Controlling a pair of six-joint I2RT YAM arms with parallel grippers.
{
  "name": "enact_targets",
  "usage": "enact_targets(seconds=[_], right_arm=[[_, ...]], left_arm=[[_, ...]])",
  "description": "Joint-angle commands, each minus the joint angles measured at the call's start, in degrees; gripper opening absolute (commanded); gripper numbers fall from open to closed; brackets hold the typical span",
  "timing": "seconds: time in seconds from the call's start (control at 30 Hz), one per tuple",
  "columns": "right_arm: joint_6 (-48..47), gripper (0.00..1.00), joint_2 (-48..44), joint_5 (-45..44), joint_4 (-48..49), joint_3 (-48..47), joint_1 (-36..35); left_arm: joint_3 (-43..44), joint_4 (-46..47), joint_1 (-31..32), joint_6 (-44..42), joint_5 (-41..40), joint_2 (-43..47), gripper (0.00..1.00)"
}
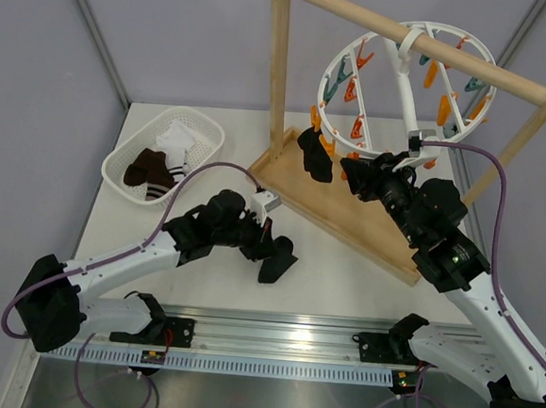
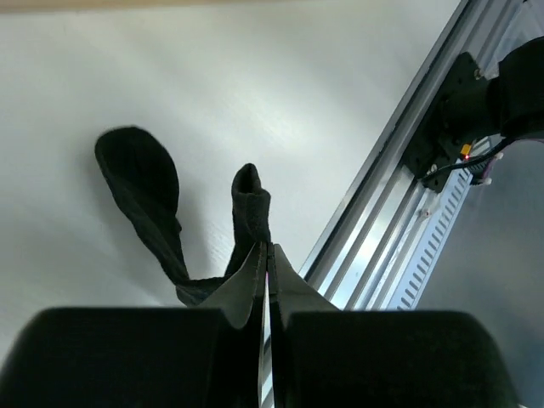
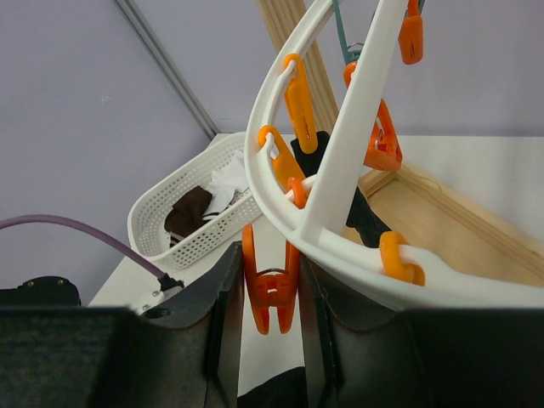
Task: Clip the socks to the hanger
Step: Place the sock at the center of the board.
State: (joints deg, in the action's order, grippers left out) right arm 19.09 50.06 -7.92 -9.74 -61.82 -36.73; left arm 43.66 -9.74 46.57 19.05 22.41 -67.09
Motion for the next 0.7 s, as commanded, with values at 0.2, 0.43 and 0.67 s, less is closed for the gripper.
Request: enact_targets(seconds=[0.2,0.43,0.67], right_arm=[[0.1,0.0,1.1,3.8,-7.0,0.7,-0.8],[-0.1,0.0,0.1,2.8,-8.4,0.6,-0.8],[-0.4,0.0,-0.9,2.2,-8.5,1.1,-0.8]], left_arm=[[1.5,-3.6,-4.6,5.8,-8.4,-15.1,0.0],[9.3,0.2,-4.9,7.3,-4.2,-28.3,0.07],[10.0,-5.6,-4.9,3.5,-8.1,-23.1,0.53]])
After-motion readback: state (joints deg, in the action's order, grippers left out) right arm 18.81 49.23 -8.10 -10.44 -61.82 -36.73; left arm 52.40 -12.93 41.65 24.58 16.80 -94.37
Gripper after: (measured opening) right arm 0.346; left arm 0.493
